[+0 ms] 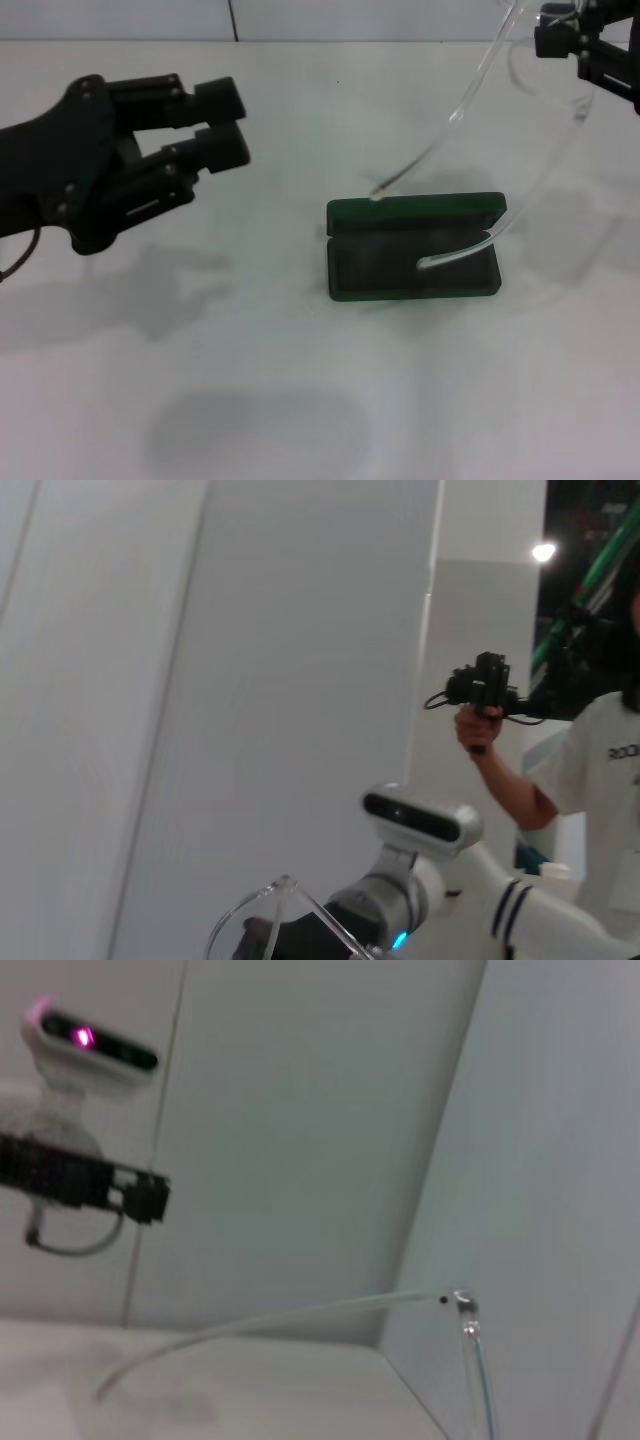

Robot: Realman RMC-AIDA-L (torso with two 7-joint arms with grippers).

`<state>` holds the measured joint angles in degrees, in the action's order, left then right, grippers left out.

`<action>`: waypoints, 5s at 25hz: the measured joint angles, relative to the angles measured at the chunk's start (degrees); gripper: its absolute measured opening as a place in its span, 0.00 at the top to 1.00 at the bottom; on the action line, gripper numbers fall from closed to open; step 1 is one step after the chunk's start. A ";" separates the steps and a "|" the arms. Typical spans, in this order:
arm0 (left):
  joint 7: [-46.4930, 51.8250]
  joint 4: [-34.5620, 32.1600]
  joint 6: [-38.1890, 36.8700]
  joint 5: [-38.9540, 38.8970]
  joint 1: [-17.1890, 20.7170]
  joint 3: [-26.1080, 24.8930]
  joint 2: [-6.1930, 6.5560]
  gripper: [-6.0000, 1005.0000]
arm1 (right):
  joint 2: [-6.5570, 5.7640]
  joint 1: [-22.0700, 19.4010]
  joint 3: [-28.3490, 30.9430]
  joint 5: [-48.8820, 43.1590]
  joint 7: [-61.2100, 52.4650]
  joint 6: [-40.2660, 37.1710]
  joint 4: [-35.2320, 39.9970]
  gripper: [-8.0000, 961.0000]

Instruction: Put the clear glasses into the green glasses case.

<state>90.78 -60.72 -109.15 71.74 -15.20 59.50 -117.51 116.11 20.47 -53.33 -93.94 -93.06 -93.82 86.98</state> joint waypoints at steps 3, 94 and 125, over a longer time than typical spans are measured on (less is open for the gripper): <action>0.73 -0.12 -0.42 0.03 -0.78 1.09 -0.26 0.67 | -0.05 -0.14 -2.80 3.63 2.92 0.07 -4.93 0.88; -4.49 9.11 0.32 1.26 -10.38 7.17 -1.84 0.95 | -0.10 8.53 -19.43 15.32 19.58 0.67 -29.86 0.89; -13.86 12.81 3.05 -3.40 -9.31 6.66 -2.08 0.95 | -0.09 6.26 -19.41 22.31 24.77 3.58 -32.68 0.92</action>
<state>76.92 -47.91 -106.10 68.35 -24.51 66.16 -119.58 116.02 26.74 -72.75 -71.64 -68.28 -90.24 54.30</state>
